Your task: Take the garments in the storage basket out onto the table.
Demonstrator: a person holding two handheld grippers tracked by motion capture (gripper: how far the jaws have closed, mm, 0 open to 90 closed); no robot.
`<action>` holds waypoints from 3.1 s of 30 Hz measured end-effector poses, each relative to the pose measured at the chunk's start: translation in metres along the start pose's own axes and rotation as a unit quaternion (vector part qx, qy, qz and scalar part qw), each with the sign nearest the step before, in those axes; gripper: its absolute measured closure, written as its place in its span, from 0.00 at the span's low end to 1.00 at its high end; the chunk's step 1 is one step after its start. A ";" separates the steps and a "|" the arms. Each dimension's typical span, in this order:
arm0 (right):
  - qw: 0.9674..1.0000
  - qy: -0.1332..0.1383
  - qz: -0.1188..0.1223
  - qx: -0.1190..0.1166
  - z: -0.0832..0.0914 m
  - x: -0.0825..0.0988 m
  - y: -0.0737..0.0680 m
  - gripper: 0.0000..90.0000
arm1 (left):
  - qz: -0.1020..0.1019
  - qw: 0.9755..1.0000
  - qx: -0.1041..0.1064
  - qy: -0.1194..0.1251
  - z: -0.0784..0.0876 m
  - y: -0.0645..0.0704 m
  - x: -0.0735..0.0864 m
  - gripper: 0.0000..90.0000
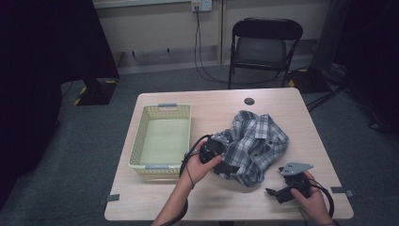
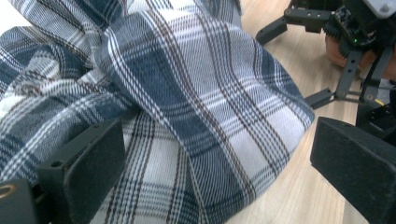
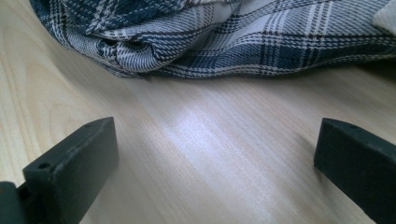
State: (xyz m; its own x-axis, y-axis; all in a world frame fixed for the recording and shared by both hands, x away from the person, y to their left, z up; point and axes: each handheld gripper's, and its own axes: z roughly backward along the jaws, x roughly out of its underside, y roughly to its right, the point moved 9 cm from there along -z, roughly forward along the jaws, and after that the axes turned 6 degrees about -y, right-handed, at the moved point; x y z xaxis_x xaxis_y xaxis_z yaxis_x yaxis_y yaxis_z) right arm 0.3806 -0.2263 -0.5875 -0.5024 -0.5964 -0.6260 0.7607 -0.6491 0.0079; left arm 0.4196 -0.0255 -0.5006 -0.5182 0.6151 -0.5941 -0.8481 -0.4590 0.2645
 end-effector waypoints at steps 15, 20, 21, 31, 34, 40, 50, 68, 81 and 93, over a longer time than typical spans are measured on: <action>1.000 0.000 -0.001 0.001 0.000 0.000 0.000 0.00 | -0.027 1.000 -0.013 -0.008 0.002 0.006 0.027 0.03; 1.000 0.000 -0.002 0.002 0.000 0.000 0.000 0.00 | -0.031 0.999 -0.014 -0.014 0.001 0.006 0.037 0.03; 1.000 0.000 -0.002 0.002 0.000 0.000 0.000 0.00 | -0.030 0.999 -0.014 -0.013 0.001 0.006 0.038 0.03; 1.000 0.000 -0.003 0.002 0.000 0.000 0.000 0.00 | -0.025 1.000 -0.007 -0.010 0.004 0.006 0.052 0.03; 1.000 0.000 -0.002 0.002 0.000 0.000 0.000 0.00 | -0.025 0.999 -0.010 -0.019 0.004 0.005 0.058 0.03; 1.000 0.000 -0.002 0.002 0.000 0.000 0.000 0.00 | -0.027 0.999 -0.007 -0.020 0.008 0.006 0.063 0.03; 1.000 0.000 -0.002 0.001 0.000 0.001 -0.001 0.00 | -0.029 0.999 0.002 -0.019 0.018 0.011 0.070 0.03; 1.000 0.000 -0.002 0.001 0.001 0.001 -0.001 0.00 | -0.038 0.999 0.009 -0.036 0.033 0.010 0.095 0.03; 1.000 0.000 -0.002 0.001 0.001 0.001 -0.001 0.00 | -0.033 0.999 0.013 -0.031 0.041 0.003 0.104 0.04; 1.000 0.000 -0.002 0.001 0.001 0.001 -0.001 0.00 | -0.028 0.999 0.013 -0.028 0.048 -0.001 0.111 0.04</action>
State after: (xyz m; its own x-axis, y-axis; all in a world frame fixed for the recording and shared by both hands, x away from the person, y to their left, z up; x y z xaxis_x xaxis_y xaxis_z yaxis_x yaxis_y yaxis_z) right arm 0.3793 -0.2263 -0.5875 -0.5059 -0.5938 -0.6257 0.7575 -0.6528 0.0071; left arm 0.3578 0.0745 -0.5304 -0.4741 0.6749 -0.5654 -0.8785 -0.4058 0.2522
